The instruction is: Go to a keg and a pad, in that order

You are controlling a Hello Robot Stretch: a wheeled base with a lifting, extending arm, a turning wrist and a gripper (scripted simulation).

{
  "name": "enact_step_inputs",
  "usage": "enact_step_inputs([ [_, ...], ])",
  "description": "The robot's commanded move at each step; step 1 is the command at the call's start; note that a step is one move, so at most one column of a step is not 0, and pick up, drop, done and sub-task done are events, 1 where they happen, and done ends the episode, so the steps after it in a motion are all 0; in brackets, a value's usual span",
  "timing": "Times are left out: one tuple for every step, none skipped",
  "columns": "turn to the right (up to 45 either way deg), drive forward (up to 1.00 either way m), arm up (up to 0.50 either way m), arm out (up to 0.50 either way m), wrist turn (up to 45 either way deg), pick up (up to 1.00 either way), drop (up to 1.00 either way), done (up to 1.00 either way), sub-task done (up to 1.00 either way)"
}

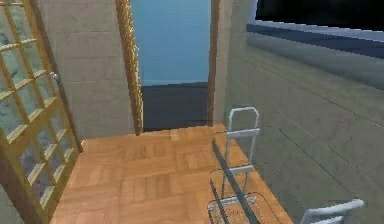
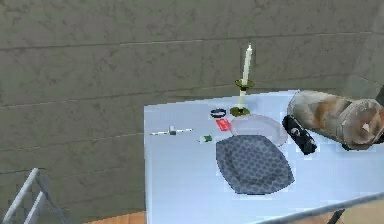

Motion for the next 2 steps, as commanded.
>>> enact_step_inputs([
  [0.0, 0.05, 0.00, 0.00, 0.0, 0.00, 0.00, 0.00, 0.00],
  [-12.0, 0.00, 0.00, 0.00, 0.0, 0.00, 0.00, 0.00, 0.00],
])
